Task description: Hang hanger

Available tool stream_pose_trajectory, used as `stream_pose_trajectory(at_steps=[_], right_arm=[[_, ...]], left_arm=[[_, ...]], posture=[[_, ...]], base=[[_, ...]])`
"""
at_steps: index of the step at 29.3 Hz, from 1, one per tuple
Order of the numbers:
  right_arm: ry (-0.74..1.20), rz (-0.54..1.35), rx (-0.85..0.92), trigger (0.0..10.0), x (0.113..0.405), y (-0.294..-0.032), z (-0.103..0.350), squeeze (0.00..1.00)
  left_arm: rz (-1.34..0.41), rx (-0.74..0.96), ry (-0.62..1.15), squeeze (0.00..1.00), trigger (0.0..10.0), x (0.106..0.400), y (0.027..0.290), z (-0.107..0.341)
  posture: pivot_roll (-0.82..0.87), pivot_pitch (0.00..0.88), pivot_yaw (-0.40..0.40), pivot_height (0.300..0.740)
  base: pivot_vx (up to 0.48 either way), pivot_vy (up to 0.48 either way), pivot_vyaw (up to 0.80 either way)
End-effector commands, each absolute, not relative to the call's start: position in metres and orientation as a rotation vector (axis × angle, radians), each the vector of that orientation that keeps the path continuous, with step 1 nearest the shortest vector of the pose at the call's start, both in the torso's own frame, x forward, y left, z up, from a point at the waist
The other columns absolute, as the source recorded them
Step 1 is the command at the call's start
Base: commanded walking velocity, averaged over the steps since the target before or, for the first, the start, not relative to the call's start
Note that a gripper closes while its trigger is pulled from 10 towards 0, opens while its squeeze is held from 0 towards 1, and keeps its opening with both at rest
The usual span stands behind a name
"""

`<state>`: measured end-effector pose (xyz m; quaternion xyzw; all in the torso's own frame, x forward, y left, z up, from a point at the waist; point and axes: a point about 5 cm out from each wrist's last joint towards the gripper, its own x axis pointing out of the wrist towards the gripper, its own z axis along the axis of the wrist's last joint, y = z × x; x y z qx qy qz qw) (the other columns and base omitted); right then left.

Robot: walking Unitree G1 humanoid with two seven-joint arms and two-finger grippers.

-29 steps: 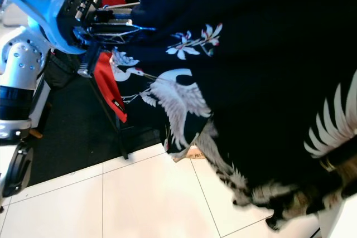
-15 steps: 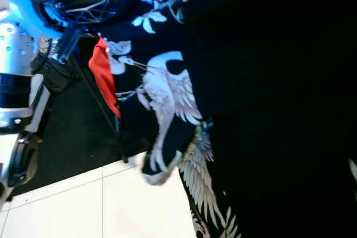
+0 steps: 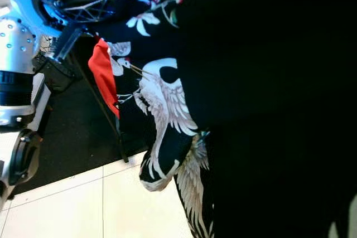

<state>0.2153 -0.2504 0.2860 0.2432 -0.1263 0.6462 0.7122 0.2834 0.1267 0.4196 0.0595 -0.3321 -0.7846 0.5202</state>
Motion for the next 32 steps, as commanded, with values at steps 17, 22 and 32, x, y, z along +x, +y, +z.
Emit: stream_pose_trajectory(at_steps=[17, 22, 32], right_arm=[[-0.081, 1.639, 0.723, 0.0, 0.201, -0.197, 0.266, 0.00], [-0.042, 1.661, 0.750, 0.0, 0.198, -0.190, 0.262, 0.00], [-0.099, 1.489, 0.657, 10.0, 0.211, -0.191, 0.259, 1.00]], left_arm=[[-1.905, 0.133, -0.851, 0.00, 10.0, 0.279, 0.135, 0.432], [-1.906, 0.132, -0.852, 0.00, 10.0, 0.279, 0.134, 0.432], [-1.909, 0.122, -0.852, 0.00, 10.0, 0.279, 0.131, 0.430]], posture=[[-0.05, 0.021, 0.089, 0.740], [-0.05, 0.021, 0.088, 0.740], [-0.05, 0.016, 0.086, 0.740]], base=[[0.000, 0.000, 0.00], [0.000, 0.000, 0.00], [0.000, 0.000, 0.00]])
